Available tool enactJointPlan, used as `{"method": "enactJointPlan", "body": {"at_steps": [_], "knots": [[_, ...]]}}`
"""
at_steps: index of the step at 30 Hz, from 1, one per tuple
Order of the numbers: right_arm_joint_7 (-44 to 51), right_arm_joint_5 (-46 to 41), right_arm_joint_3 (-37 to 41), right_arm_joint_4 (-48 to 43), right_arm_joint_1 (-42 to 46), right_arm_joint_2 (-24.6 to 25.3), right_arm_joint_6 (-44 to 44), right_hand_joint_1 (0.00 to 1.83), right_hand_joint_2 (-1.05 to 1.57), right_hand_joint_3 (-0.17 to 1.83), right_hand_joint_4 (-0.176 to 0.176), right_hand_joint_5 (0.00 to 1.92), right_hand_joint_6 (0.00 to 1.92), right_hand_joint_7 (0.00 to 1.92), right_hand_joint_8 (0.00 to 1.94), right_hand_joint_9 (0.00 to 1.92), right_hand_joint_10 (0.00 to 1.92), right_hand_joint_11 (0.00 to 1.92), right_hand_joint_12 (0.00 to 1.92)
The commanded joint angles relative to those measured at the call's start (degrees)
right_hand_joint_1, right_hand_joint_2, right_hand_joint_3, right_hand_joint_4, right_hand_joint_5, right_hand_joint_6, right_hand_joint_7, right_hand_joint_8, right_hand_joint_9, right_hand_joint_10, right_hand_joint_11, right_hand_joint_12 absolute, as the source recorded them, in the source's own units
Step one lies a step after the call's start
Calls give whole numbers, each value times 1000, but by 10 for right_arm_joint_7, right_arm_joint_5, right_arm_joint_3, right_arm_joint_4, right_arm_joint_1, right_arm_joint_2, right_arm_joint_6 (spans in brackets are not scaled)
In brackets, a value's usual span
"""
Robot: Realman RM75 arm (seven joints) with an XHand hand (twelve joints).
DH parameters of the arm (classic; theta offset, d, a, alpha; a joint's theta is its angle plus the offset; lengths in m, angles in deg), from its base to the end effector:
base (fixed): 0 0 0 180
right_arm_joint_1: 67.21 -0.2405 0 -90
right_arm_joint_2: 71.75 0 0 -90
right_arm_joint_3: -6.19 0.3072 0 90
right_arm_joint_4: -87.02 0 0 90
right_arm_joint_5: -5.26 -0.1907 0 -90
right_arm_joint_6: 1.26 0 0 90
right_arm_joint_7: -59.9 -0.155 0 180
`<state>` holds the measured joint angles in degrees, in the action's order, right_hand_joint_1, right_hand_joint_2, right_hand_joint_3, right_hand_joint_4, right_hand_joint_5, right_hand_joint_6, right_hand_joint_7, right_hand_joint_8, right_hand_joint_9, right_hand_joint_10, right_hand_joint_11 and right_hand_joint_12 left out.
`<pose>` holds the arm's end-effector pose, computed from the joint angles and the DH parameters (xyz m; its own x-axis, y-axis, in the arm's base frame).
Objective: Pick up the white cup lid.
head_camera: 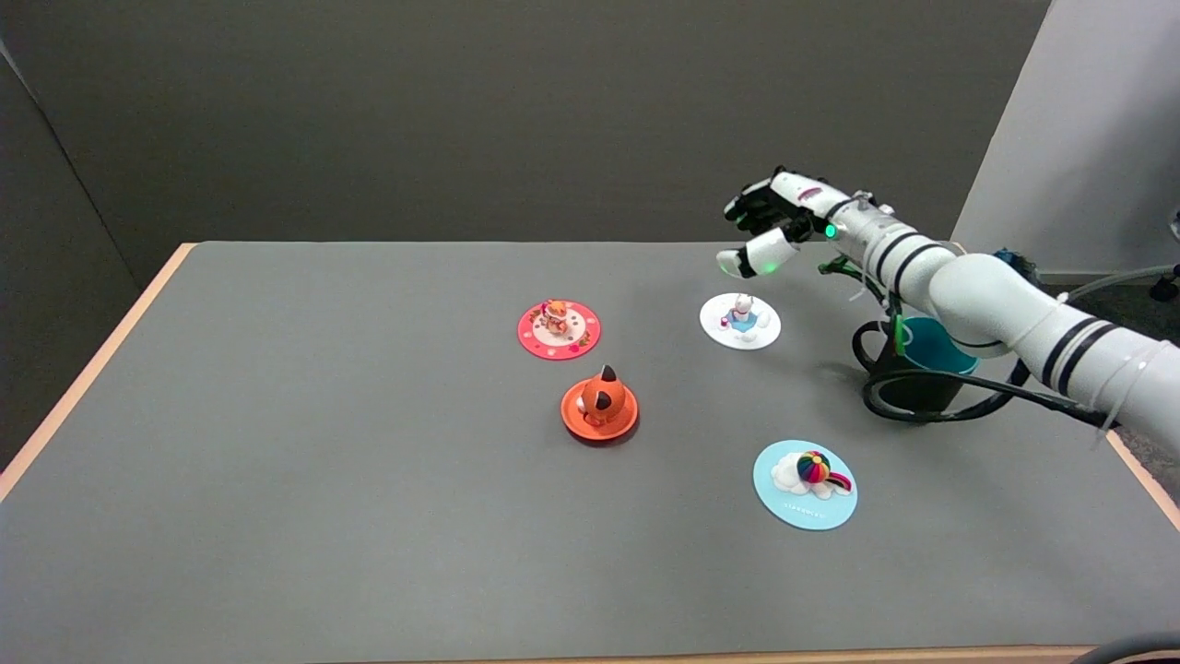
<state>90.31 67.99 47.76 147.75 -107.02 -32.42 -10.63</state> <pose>-0.2225 -0.4613 0.4859 0.9238 -0.1121 0.3661 -0.3495 0.1437 0.9258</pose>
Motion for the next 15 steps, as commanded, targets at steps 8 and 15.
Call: {"method": "enactJointPlan", "body": {"at_steps": [8,15], "knots": [[3,-12,38,14,102,-35,13,699,389,883,-57,665,220,747,208,736,229,444,310],[27,7,31,47,89,-33,18,742,433,908,-72,714,231,756,210,733,229,445,307]]}}
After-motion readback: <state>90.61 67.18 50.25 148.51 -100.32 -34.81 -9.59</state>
